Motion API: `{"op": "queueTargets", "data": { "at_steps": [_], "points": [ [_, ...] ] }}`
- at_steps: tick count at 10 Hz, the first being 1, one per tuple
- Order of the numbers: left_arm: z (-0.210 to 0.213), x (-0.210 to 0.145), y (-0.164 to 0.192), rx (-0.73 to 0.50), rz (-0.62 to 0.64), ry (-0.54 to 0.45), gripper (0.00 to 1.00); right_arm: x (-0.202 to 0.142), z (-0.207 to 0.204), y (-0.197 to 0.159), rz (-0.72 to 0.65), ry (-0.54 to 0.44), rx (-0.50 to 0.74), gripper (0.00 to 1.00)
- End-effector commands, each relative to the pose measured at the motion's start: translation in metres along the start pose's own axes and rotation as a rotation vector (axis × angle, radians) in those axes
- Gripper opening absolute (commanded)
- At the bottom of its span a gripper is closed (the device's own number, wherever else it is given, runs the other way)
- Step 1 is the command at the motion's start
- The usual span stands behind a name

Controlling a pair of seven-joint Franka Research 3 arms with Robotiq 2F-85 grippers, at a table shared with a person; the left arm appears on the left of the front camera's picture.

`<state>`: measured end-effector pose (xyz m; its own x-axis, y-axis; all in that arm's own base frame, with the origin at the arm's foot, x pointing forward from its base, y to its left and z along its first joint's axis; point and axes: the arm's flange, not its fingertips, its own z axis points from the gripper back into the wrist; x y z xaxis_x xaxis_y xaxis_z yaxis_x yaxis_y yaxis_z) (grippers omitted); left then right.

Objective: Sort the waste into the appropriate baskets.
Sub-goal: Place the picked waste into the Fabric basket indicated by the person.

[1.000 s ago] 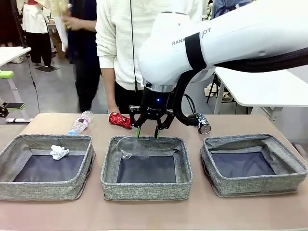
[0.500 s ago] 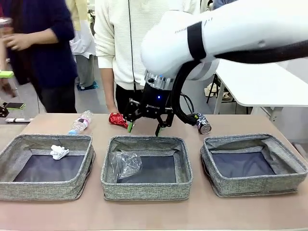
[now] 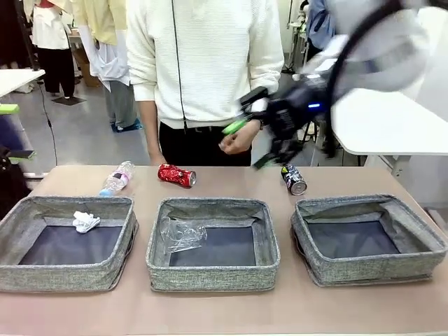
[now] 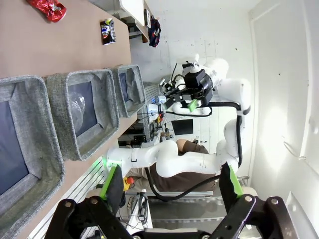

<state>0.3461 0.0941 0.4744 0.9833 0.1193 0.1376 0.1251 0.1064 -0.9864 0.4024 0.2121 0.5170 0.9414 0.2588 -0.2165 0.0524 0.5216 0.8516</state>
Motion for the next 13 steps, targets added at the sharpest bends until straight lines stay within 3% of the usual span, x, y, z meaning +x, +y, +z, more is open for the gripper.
{"op": "queueTargets", "data": {
  "at_steps": [1,2,4,5,6,13],
  "points": [
    [-0.003,-0.001,-0.003,-0.017,-0.001,-0.012,1.0,-0.038,0.048,-0.069,-0.012,-0.147,0.201,1.0],
    [-0.003,-0.001,-0.003,-0.017,-0.001,-0.012,1.0,-0.053,0.066,-0.097,0.08,-0.202,0.341,1.0],
    [-0.003,-0.001,-0.003,-0.017,-0.001,-0.012,1.0,-0.09,0.09,-0.157,0.063,-0.329,0.491,1.0],
    [-0.003,-0.001,-0.003,-0.017,-0.001,-0.012,1.0,-0.111,0.094,-0.18,0.072,-0.478,0.587,1.0],
    [-0.003,-0.001,-0.003,-0.017,-0.001,-0.012,1.0,-0.081,0.097,-0.146,0.02,-0.283,0.422,1.0],
    [-0.003,-0.001,-0.003,-0.017,-0.001,-0.012,1.0,-0.081,0.097,-0.146,0.02,-0.283,0.422,1.0]
  ]
}}
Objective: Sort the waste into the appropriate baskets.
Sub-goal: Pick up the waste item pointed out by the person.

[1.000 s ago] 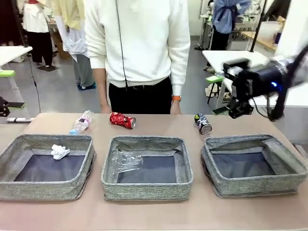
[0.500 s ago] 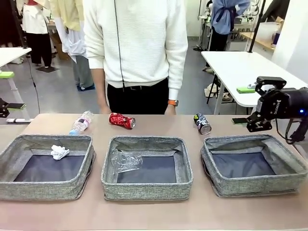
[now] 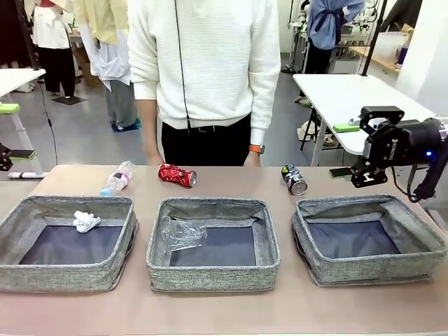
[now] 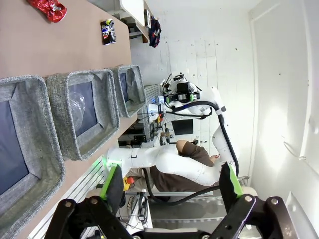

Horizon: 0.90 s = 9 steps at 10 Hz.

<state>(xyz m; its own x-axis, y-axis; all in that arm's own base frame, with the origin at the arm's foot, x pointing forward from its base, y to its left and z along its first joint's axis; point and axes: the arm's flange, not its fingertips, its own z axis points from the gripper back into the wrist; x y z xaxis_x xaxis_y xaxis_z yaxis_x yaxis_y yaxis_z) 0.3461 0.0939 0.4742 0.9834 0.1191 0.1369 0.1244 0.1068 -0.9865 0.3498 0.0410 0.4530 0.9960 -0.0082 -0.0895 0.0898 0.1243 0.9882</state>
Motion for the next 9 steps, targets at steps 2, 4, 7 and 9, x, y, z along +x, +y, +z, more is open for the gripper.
{"op": "queueTargets", "data": {
  "at_steps": [2,4,7,9],
  "points": [
    [-0.0026,-0.0007,-0.003,-0.017,-0.001,-0.013,1.0,0.0011,0.005,0.0033,-0.019,0.015,-0.005,1.0],
    [-0.0026,-0.0007,-0.003,-0.017,-0.001,-0.013,1.0,0.0011,0.005,0.0033,-0.019,0.015,-0.005,1.0],
    [-0.0026,-0.0007,-0.003,-0.017,-0.001,-0.013,1.0,0.0011,0.005,0.0033,-0.019,0.015,-0.005,1.0],
    [-0.0026,-0.0007,-0.003,-0.017,-0.001,-0.013,1.0,0.0011,0.005,0.0033,-0.019,0.015,-0.005,1.0]
  ]
}}
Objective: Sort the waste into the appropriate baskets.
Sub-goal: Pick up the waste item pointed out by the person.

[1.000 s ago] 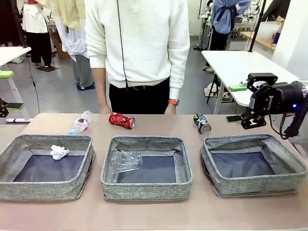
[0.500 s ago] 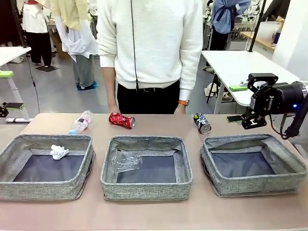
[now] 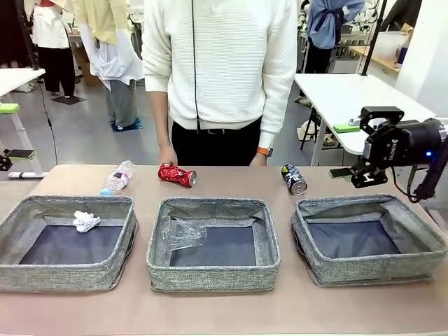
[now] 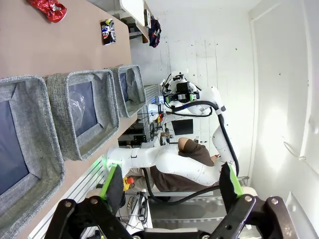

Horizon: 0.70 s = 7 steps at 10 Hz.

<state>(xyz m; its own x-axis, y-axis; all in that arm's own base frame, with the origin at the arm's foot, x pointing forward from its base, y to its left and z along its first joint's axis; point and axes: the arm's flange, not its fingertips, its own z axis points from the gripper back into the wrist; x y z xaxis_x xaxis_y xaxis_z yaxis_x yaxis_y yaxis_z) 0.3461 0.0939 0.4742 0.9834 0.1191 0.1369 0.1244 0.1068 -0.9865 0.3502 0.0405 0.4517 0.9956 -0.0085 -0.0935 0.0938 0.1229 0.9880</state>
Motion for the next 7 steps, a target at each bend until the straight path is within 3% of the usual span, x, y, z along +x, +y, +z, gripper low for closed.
{"op": "queueTargets", "data": {
  "at_steps": [1,7],
  "points": [
    [-0.0026,-0.0007,-0.003,-0.017,-0.001,-0.013,1.0,0.0005,0.0046,0.0045,-0.015,0.015,-0.007,1.0],
    [-0.0026,-0.0007,-0.003,-0.017,-0.001,-0.013,1.0,0.0005,0.0046,0.0045,-0.015,0.015,-0.007,1.0]
  ]
}}
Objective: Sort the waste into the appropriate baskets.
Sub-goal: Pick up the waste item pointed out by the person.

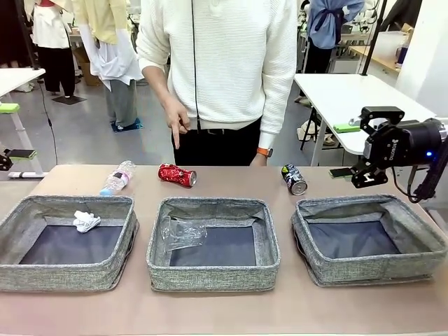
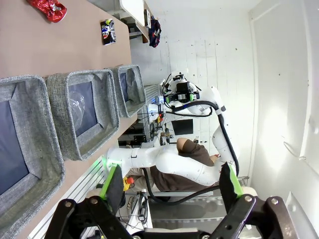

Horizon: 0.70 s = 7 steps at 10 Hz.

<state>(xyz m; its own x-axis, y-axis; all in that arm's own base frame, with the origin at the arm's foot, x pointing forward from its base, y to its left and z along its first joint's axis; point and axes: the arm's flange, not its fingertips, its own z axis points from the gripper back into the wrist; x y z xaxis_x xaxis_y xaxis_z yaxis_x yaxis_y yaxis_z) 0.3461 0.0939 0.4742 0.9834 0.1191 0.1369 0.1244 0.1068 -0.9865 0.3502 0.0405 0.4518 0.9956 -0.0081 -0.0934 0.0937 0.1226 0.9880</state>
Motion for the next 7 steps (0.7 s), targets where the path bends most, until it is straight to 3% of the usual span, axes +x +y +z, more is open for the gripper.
{"op": "queueTargets", "data": {
  "at_steps": [1,6,7],
  "points": [
    [-0.003,-0.001,-0.003,-0.017,-0.001,-0.013,1.0,0.001,0.005,0.004,-0.015,0.014,-0.007,1.0],
    [0.0,0.0,0.0,0.0,0.0,0.0,1.0,0.001,0.005,0.004,-0.015,0.014,-0.007,1.0],
    [-0.024,0.014,-0.01,0.106,-0.236,0.09,1.0,0.001,0.005,0.004,-0.015,0.014,-0.007,1.0]
  ]
}}
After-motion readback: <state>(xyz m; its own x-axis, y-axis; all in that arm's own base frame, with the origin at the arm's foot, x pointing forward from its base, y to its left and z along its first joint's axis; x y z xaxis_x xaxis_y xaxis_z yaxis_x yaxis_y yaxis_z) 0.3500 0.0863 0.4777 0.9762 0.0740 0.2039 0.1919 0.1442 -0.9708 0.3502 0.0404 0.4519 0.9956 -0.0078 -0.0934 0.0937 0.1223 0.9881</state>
